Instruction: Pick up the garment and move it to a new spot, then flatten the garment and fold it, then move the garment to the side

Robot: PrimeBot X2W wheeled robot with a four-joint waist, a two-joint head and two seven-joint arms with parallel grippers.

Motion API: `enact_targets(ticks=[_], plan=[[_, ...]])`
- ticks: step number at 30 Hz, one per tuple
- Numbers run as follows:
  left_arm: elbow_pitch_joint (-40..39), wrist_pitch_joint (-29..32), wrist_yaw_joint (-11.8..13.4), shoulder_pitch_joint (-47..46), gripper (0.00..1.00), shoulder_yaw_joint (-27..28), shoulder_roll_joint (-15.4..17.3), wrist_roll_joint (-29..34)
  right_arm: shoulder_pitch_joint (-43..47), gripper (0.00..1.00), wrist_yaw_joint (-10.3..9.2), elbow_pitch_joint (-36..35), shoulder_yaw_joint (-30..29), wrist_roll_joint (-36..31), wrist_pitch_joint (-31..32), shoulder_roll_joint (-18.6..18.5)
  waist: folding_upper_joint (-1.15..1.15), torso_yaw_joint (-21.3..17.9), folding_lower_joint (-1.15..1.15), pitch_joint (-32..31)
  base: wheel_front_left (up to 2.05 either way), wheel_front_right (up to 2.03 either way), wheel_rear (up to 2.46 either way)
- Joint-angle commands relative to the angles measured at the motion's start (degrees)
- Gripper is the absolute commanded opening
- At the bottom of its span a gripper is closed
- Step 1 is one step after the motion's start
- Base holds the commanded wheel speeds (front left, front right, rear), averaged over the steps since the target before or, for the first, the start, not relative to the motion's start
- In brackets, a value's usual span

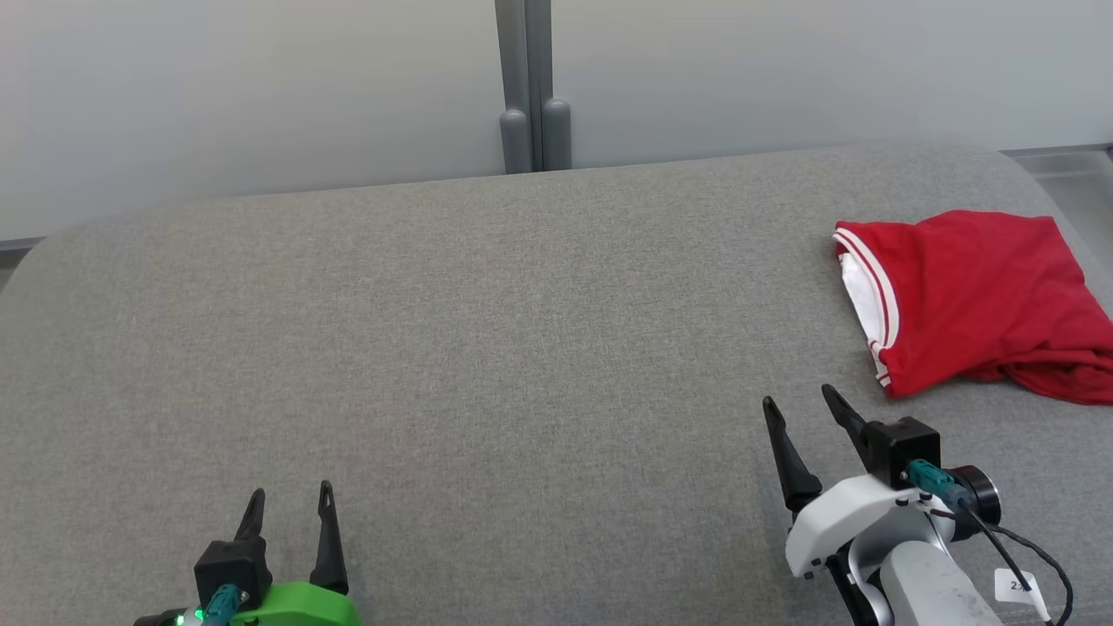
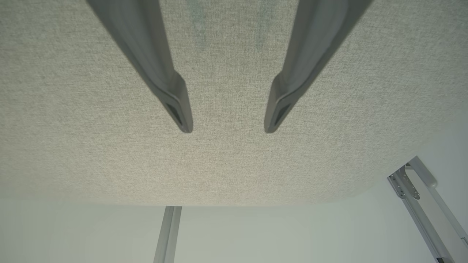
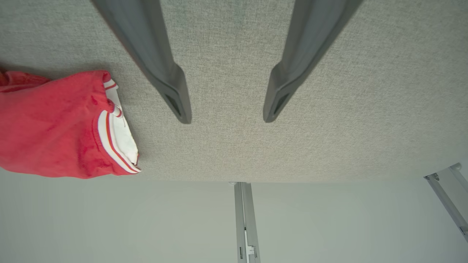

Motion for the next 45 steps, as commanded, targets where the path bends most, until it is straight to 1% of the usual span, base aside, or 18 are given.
enact_targets(ticks=[1, 15, 22, 23, 26, 31, 45], plan=[[-0.91, 0.0, -0.21, -1.1, 1.0, 0.33, 0.21, 0.11, -1.55, 1.0, -0.03, -0.97, 0.0, 0.34, -0.07, -0.15, 0.0, 0.01, 0.0, 0.04, 0.0, 0.0, 0.0], [-1.0, 0.01, -0.41, -1.74, 1.0, 0.64, 0.25, 0.18, -1.72, 1.0, -0.04, -1.13, 0.16, 0.25, -0.09, -0.18, 0.0, 0.13, 0.0, 0.44, 0.0, 0.0, 0.0], [-1.11, 0.01, -1.26, -1.94, 1.0, 0.86, 0.28, -0.78, -1.91, 1.0, -0.05, -1.06, 0.51, 0.38, -0.11, -0.19, 0.0, 0.16, 0.0, 0.64, 0.0, 0.0, 0.0], [-0.09, 0.03, -1.04, -0.34, 0.0, 0.68, 0.0, -0.4, -0.11, 0.0, 0.0, -0.09, 0.5, 0.19, 0.01, 0.0, 0.0, 0.16, 0.0, 0.64, 0.0, 0.0, 0.0], [1.2, 0.47, -1.12, -0.12, 0.0, 1.0, -0.12, -1.19, 0.53, 0.0, 0.0, 0.92, 0.16, 1.04, 0.46, 0.13, 0.0, 0.17, 0.0, 0.65, 0.0, 0.0, 0.0], [0.8, 2.55, -1.64, -0.89, 0.0, 2.08, -0.08, -7.01, 0.65, 0.0, 0.0, 0.01, -1.04, 7.15, 2.31, 0.1, 0.0, 0.19, 0.0, 0.65, 0.0, 0.0, 0.0], [-2.41, 5.7, -2.96, -0.93, 0.0, 2.69, 0.01, -22.06, 2.3, 0.0, -0.02, -3.79, -2.66, 22.54, 5.53, 0.04, 0.0, 0.28, 0.0, 0.68, 0.0, 0.0, 0.0]])
